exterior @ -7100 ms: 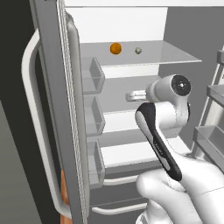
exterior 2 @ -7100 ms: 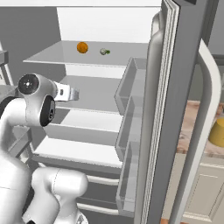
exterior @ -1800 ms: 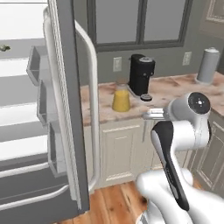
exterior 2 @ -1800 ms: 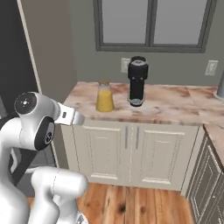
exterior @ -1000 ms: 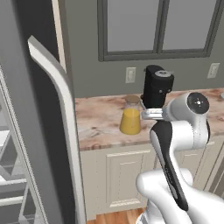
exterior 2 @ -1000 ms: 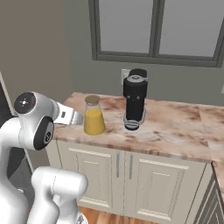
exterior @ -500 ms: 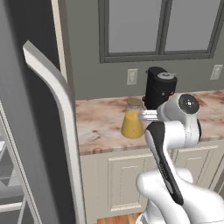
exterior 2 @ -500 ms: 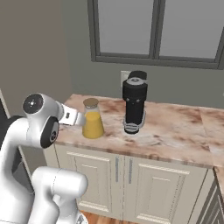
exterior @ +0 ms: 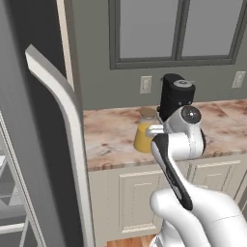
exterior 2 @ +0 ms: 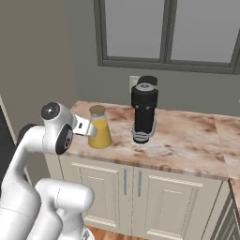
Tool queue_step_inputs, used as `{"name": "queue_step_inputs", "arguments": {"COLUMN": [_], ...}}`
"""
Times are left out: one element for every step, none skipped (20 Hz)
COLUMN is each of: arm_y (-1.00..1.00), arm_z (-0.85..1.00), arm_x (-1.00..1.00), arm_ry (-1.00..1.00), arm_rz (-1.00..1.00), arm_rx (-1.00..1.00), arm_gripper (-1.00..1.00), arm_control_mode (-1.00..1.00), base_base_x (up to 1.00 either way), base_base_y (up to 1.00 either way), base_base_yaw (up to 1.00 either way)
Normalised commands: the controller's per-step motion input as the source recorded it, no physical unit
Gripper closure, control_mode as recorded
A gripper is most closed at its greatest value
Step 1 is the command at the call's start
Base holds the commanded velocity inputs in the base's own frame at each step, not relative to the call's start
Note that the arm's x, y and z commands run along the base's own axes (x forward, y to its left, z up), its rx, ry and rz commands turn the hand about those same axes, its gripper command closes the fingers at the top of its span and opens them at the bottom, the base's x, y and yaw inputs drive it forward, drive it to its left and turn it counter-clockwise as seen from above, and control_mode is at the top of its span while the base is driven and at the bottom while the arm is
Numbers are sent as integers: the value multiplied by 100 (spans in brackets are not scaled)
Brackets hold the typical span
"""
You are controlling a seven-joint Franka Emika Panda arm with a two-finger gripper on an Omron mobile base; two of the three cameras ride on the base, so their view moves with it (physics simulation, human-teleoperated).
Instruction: Move the orange and radish from the second highest shelf to the top shelf to make space. Then, place the pitcher from the counter on the cleared second highest shelf.
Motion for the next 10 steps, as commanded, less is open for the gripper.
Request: {"name": "queue_step_inputs", "arguments": {"arm_y": [2,14,16,14,7,2,0,0,0,0], "arm_z": [-6,-7,-6,-7,-7,-9,-11,-16,-24,-29], "arm_x": [51,51,55,56,57,54,50,49,44,39], "arm_ry": [13,9,6,4,2,0,0,0,0,0], "arm_rz": [0,0,0,0,0,0,0,0,0,0], "arm_rx": [0,0,0,0,0,0,0,0,0,0], "arm_gripper": [-100,-100,-100,-100,-100,-100,-100,-100,-100,-100], "arm_control_mode": [-100,-100,-100,-100,-100,-100,-100,-100,-100,-100], "base_base_x": [0,0,0,0,0,0,0,0,0,0], "base_base_y": [0,0,0,0,0,0,0,0,0,0], "base_base_yaw": [0,0,0,0,0,0,0,0,0,0]}}
